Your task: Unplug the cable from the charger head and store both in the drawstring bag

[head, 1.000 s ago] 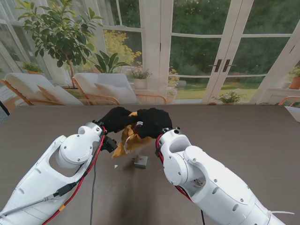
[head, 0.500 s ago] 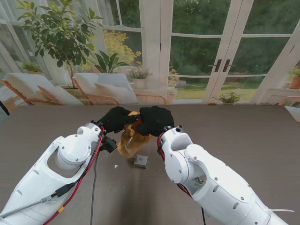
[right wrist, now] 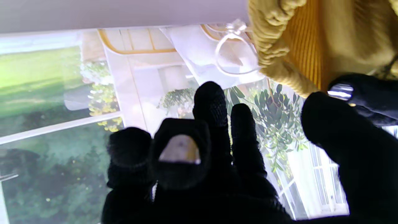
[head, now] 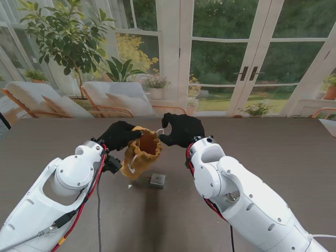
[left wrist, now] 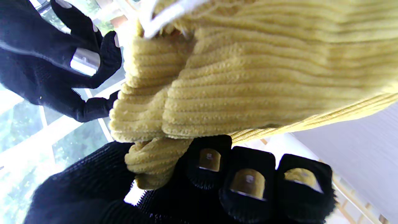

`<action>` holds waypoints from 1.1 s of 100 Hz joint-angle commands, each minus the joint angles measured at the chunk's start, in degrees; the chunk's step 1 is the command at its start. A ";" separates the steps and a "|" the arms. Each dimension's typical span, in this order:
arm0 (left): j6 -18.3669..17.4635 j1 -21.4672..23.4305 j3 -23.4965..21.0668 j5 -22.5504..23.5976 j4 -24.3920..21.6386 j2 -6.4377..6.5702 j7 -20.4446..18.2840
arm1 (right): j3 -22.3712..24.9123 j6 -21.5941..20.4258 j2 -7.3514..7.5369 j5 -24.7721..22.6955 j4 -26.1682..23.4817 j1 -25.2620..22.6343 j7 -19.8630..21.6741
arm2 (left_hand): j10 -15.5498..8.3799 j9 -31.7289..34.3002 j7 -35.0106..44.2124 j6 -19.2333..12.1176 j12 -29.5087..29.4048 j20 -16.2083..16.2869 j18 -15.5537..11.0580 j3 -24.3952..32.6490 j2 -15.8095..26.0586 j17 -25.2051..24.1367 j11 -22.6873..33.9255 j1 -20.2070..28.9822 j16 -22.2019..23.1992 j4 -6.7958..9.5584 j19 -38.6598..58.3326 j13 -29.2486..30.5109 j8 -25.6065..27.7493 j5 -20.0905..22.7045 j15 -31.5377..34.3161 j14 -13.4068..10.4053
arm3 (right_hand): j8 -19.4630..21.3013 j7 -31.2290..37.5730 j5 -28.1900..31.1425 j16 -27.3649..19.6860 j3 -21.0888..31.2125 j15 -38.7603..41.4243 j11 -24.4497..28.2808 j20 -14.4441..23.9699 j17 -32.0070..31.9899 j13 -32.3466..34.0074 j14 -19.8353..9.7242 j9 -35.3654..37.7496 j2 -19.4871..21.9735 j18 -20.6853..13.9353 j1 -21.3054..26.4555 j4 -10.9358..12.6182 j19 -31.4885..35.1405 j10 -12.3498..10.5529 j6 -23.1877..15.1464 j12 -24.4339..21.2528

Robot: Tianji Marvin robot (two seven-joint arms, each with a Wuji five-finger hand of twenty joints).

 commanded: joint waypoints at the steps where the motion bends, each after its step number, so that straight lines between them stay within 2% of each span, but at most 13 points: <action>1: 0.50 0.71 -0.61 0.16 -0.69 0.23 -0.81 | -0.03 -0.60 0.48 -0.07 1.00 0.24 0.44 | -1.83 -0.34 -0.20 6.52 0.97 0.76 1.73 -0.02 2.71 0.49 0.44 3.29 0.32 -1.09 6.03 1.77 0.08 -1.13 4.62 -4.36 | 0.08 -1.17 -3.89 -1.09 -3.29 -1.56 -0.11 -1.99 25.74 0.90 -1.90 -3.14 -2.72 2.30 -1.38 -0.06 -2.01 1.07 -1.42 1.05; 10: 0.77 1.45 -1.34 0.68 -1.12 0.30 -0.78 | 0.57 -1.05 0.84 -0.57 1.20 0.06 1.43 | -1.74 -0.40 -0.20 6.51 1.02 0.84 1.69 -0.08 2.71 0.35 0.45 3.33 0.36 -1.07 5.94 1.73 0.09 -1.14 4.65 -4.28 | -0.59 -2.73 -6.18 -1.70 -4.62 -3.10 0.57 -1.85 25.16 0.84 -1.61 -5.50 -5.33 2.70 -0.62 -0.84 -3.85 0.86 -1.40 1.13; 19: 0.89 2.09 -1.95 1.16 -1.48 0.36 -0.68 | 0.95 -1.38 1.24 -1.15 1.39 -0.18 2.65 | -1.73 -0.41 -0.23 6.52 1.05 0.92 1.68 -0.09 2.72 0.29 0.44 3.34 0.37 -1.07 5.88 1.73 0.07 -1.12 4.64 -4.27 | -0.78 -2.96 -8.35 -2.17 -5.15 -4.44 1.20 -1.44 24.72 0.91 -1.90 -7.00 -6.91 2.49 -0.06 -1.42 -4.63 0.32 0.47 1.18; 45: 1.06 3.95 -3.81 2.00 -2.99 0.54 -0.69 | 0.05 -2.03 1.72 -2.26 3.75 -0.77 3.55 | -1.58 -0.57 -0.37 6.59 1.11 1.16 1.67 -0.19 2.71 -0.03 0.40 3.45 0.43 -1.13 5.66 1.57 -0.01 -1.23 4.61 -4.16 | -1.16 -2.26 -9.19 -2.78 -5.09 -6.96 2.98 0.11 23.21 0.89 -2.34 -12.37 -11.14 1.60 -0.57 -3.34 -5.60 0.31 0.26 2.09; 77: 0.87 5.92 -5.66 2.17 -4.41 0.72 -0.98 | -4.67 -2.59 1.55 -2.13 8.06 -0.61 2.50 | -1.26 -0.85 -0.55 6.71 1.20 1.60 1.71 -0.54 2.82 -0.55 0.31 3.68 0.61 -1.16 5.27 1.03 -0.09 -1.42 4.56 -3.80 | -1.47 -2.49 -8.97 -2.70 -3.34 -8.52 4.25 1.93 21.86 1.01 -3.88 -17.04 -14.62 -0.17 -2.72 -5.31 -5.73 0.61 -0.88 3.39; 110: 0.44 7.62 -7.05 2.12 -5.55 0.85 -1.27 | -10.87 -1.41 0.87 -1.65 12.69 2.04 1.71 | -1.09 -0.98 -0.63 6.77 1.26 2.02 1.78 -0.74 2.90 -0.65 0.26 3.80 0.70 -1.17 5.05 0.98 -0.16 -1.42 4.58 -3.54 | -2.38 -4.34 -8.92 -2.10 -1.50 -8.37 5.36 3.04 21.74 1.06 -4.98 -18.63 -17.58 -1.76 -5.16 -7.07 -4.83 0.46 -1.17 4.56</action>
